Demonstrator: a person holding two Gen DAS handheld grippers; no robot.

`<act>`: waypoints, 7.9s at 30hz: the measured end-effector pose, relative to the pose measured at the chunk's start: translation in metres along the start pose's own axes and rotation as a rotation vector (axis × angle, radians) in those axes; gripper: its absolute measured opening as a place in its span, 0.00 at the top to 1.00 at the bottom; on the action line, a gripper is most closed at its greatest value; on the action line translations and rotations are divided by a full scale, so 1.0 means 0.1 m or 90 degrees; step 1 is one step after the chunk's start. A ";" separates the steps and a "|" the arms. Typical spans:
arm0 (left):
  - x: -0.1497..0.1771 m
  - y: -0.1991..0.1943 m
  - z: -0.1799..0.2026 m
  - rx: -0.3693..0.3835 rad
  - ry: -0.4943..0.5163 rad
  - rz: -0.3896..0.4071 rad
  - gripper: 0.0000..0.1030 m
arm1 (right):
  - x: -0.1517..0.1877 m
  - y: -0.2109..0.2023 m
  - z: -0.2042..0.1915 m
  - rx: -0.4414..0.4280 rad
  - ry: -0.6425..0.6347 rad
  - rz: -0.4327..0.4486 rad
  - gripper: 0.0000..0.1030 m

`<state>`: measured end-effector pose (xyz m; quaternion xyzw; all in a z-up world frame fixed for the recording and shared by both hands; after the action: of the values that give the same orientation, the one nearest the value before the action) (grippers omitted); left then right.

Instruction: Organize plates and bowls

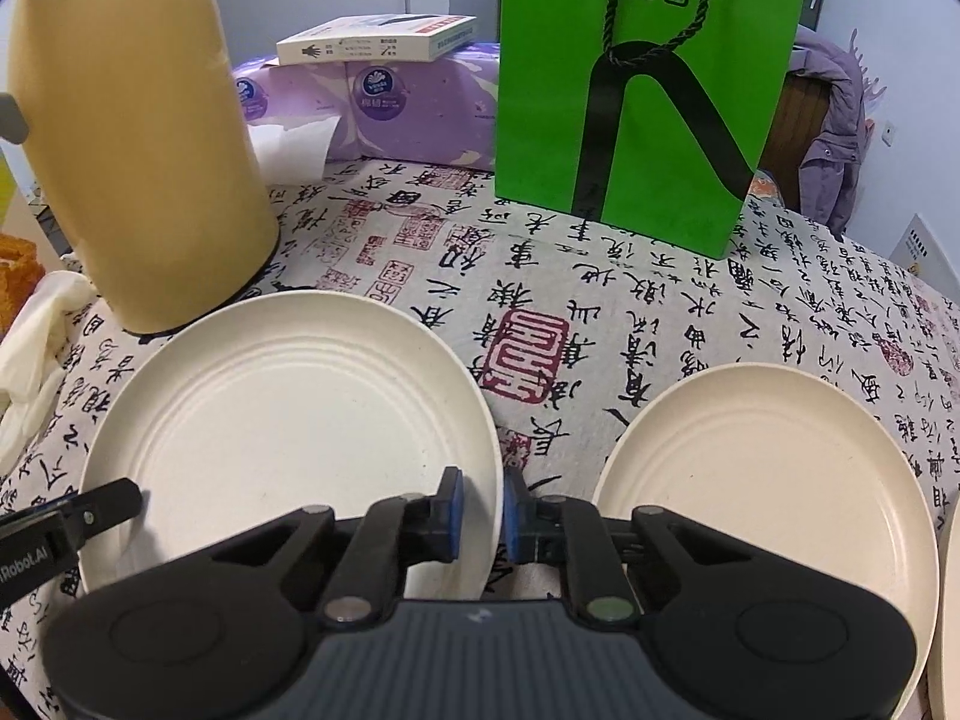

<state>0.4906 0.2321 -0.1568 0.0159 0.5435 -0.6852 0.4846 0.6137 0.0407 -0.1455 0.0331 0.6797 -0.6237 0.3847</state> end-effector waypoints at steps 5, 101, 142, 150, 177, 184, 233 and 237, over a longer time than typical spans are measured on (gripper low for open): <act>0.00 0.00 -0.01 0.001 -0.005 0.001 0.87 | -0.02 0.03 0.00 -0.001 0.003 0.001 0.85; 0.22 -1.27 0.43 0.058 0.062 0.220 0.86 | 0.57 -1.60 0.19 -0.045 0.043 0.321 0.91; 0.62 -2.21 0.41 0.084 0.081 0.278 0.86 | 1.17 -2.44 0.06 -0.022 0.038 0.384 0.91; 0.71 -2.33 0.43 0.091 0.088 0.282 0.86 | 1.26 -2.60 0.09 -0.018 0.046 0.397 0.91; 1.11 -2.74 0.59 0.113 0.126 0.302 0.86 | 1.75 -2.97 0.26 -0.004 0.079 0.423 0.91; 1.22 -2.85 0.63 0.118 0.135 0.309 0.86 | 1.84 -3.06 0.31 0.001 0.084 0.428 0.91; 2.05 -3.41 0.80 0.143 0.200 0.328 0.86 | 2.77 -3.49 0.54 0.017 0.145 0.472 0.91; 2.11 -3.40 0.80 0.145 0.202 0.326 0.86 | 2.84 -3.50 0.55 0.017 0.152 0.476 0.91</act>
<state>0.1879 0.0143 0.0083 0.3130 0.5104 -0.5867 0.5453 0.2573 -0.2083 -0.0135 0.3555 0.6526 -0.4412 0.5030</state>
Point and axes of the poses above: each gripper's, at about its wrist camera, not at the fingertips, and y roughly the way its jaws point, z to its right, x to its underside, the point moved 4 cm from there along y, roughly the way its jaws point, and after that the axes turned 11 degrees about -y, right-handed, at the moved point
